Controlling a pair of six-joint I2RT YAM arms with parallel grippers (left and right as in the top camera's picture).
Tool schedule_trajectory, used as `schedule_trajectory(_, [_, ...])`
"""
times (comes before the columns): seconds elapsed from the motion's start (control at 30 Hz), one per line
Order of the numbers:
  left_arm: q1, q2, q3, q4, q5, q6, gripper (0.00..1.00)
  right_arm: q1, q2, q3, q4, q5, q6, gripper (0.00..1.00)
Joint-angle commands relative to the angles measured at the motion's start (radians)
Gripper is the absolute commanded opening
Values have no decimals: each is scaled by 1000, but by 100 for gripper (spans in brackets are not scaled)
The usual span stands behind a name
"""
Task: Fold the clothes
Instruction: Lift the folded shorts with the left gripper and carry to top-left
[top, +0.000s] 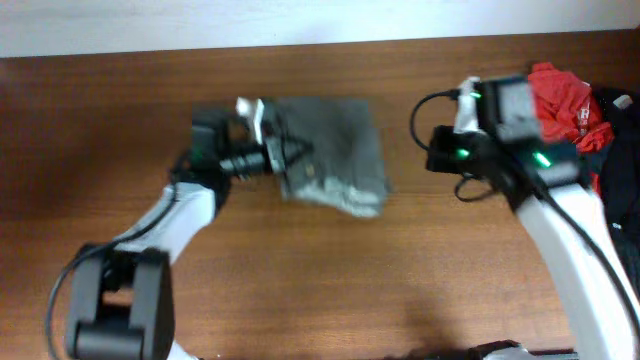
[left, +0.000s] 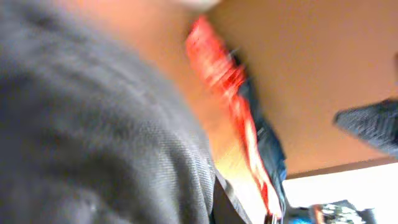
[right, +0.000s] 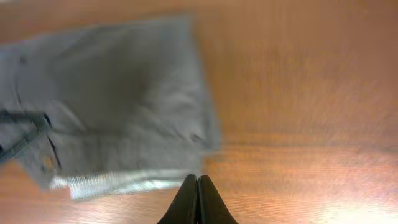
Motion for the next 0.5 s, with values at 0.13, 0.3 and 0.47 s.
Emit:
schedule_trajectory(0.13, [167,-116,324,32,35,-1,1,1,-202,1,-15,11,-14,4])
schedule_trajectory(0.3, [329,-115,377,31,-71,0,0,1,-211,1,-53,11,-14,4])
schedule_trajectory(0.47, [472,-89,377,28,-242,-13,0,1,-197,1,-71,11,-14,4])
